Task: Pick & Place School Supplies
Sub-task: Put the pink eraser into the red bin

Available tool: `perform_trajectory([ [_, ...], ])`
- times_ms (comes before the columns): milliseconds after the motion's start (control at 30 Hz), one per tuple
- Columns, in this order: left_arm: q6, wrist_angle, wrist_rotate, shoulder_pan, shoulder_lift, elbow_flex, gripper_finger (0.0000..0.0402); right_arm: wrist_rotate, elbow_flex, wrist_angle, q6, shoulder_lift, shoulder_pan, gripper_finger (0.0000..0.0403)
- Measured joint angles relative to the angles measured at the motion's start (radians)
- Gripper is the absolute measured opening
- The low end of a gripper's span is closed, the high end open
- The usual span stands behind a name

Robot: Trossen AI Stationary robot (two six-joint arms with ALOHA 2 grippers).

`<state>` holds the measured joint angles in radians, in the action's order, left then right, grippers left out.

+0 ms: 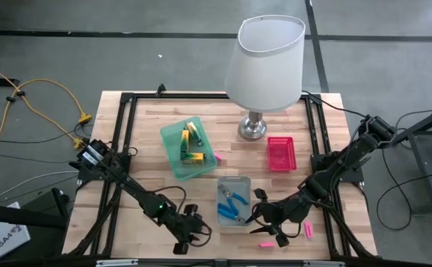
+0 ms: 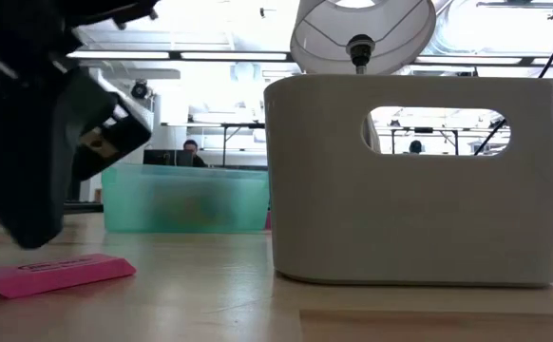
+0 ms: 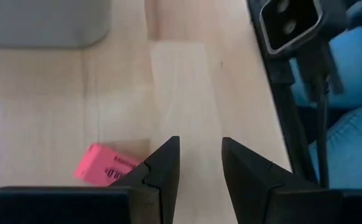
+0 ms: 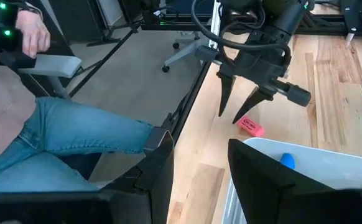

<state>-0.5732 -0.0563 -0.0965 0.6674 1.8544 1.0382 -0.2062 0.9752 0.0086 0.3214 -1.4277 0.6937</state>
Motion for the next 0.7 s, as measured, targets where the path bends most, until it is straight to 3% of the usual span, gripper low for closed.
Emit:
perform_trajectory([
  [700,-0.097,-0.017,-0.011,-0.017,0.023,0.000,0.0114,0.000,0.000,-0.001,0.015,0.000,0.000,0.0144],
])
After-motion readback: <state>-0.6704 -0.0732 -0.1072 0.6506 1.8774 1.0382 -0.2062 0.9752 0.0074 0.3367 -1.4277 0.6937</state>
